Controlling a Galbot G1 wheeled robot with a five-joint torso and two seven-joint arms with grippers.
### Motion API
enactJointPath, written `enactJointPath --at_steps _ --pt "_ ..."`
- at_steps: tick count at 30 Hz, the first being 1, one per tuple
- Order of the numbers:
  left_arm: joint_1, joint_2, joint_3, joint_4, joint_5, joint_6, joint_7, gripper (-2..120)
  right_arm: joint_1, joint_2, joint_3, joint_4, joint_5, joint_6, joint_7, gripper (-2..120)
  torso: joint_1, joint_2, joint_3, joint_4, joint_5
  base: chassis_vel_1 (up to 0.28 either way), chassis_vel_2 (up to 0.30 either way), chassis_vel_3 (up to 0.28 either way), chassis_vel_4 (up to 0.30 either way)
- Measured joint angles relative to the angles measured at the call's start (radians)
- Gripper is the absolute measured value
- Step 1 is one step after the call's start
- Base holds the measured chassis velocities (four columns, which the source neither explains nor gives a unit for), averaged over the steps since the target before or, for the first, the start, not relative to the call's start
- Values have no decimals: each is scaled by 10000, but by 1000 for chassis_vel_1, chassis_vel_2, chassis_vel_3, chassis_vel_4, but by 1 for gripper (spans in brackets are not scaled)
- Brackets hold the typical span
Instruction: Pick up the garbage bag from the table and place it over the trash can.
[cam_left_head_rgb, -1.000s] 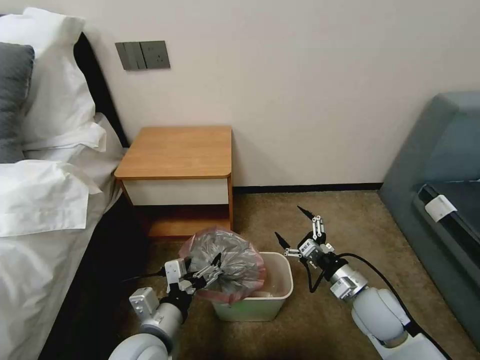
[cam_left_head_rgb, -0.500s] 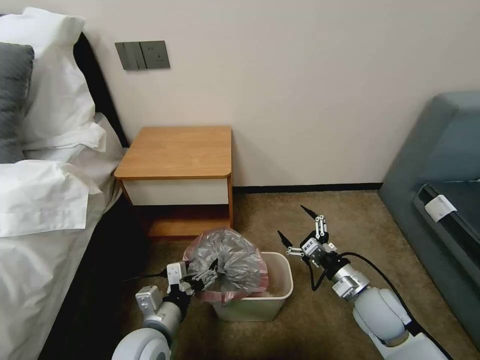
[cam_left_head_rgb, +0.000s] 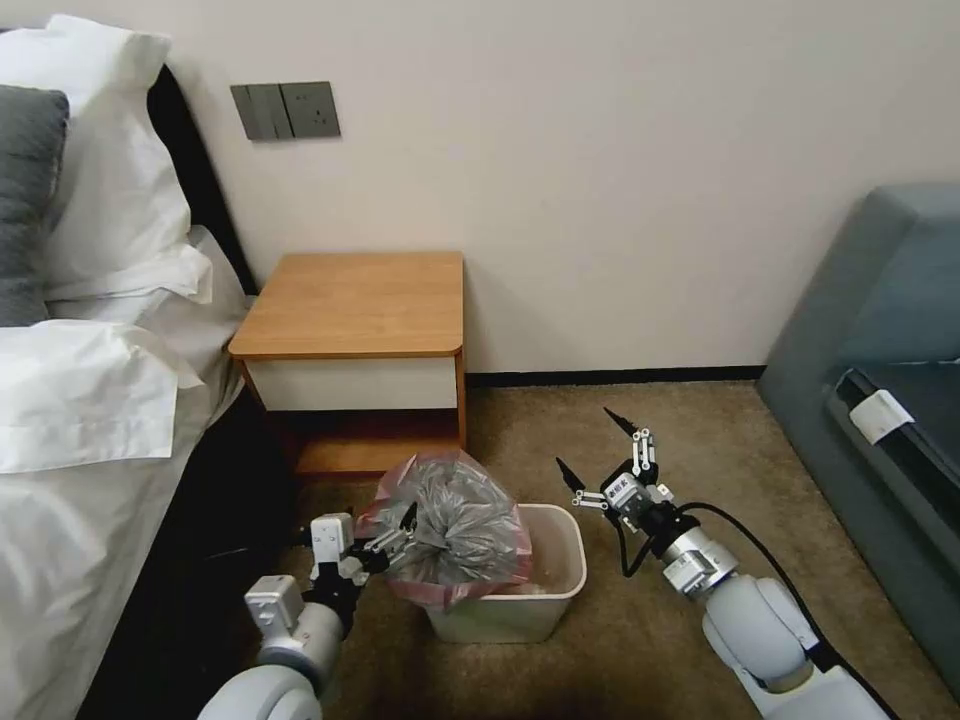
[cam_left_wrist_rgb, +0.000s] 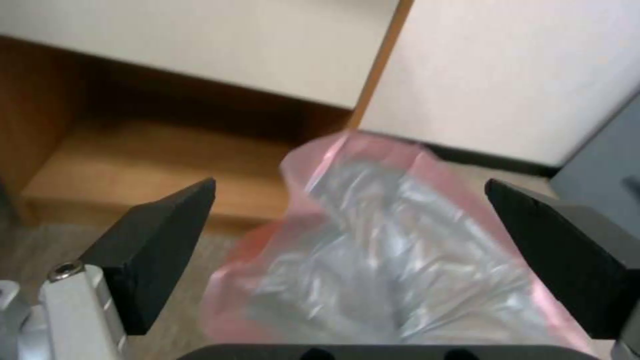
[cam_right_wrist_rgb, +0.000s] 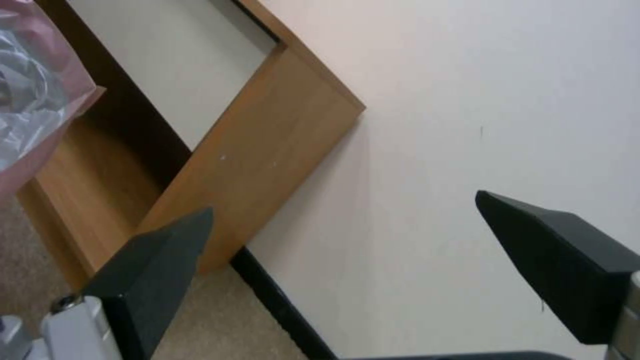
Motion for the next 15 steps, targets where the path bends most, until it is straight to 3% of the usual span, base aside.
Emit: enactJointPath --at_steps 10,15 --pt "-44 1 144 8 -554 -47 201 100 140 117 -102 -130 -22 1 -12 100 0 0 0 -1 -1 0 0 0 0" --pt "-74 77 335 102 -986 -149 705 100 100 108 -93 -133 -57 -6 -19 100 0 0 0 0 -2 0 0 0 0"
